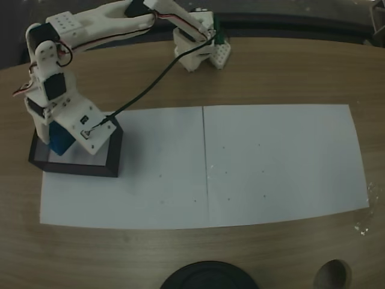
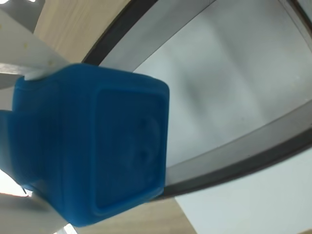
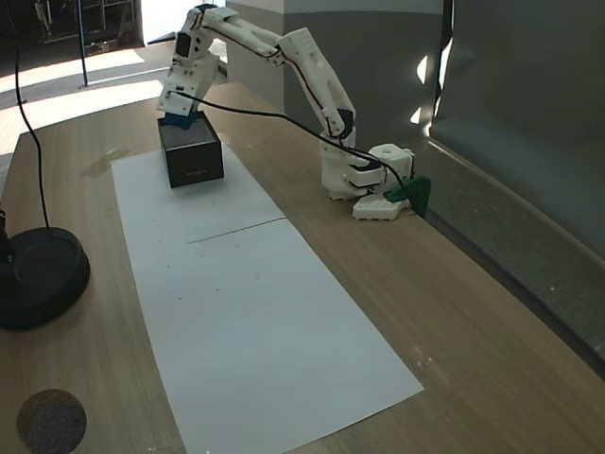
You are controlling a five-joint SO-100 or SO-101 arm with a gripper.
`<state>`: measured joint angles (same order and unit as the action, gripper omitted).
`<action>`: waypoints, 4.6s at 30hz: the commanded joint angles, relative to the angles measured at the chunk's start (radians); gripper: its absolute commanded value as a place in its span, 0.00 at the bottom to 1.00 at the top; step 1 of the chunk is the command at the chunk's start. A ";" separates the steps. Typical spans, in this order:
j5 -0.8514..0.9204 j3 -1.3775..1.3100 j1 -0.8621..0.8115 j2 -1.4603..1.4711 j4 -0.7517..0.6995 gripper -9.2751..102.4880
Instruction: Grab a blue square and put it in the box.
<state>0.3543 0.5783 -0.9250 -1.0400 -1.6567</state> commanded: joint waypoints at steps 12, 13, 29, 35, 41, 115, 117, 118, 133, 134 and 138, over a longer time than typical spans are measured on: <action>-0.057 -0.058 -0.021 0.032 -0.002 0.32; -0.057 -0.060 -0.020 0.031 -0.011 0.33; -0.307 -0.046 0.380 -0.446 -0.071 0.08; -0.377 0.035 0.742 -0.687 -0.069 0.08; -0.377 0.285 0.965 -0.979 -0.069 0.08; -0.380 2.306 0.905 -2.437 0.485 0.08; -0.382 2.347 0.905 -2.437 0.483 0.08; -0.382 2.365 0.905 -2.437 0.480 0.08; -0.387 2.422 0.890 -2.437 0.362 0.08; -0.387 2.422 0.891 -2.437 0.362 0.08; -0.385 2.422 0.894 -2.437 0.362 0.08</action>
<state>-0.0245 3.0143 -0.0322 -3.4530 -1.2962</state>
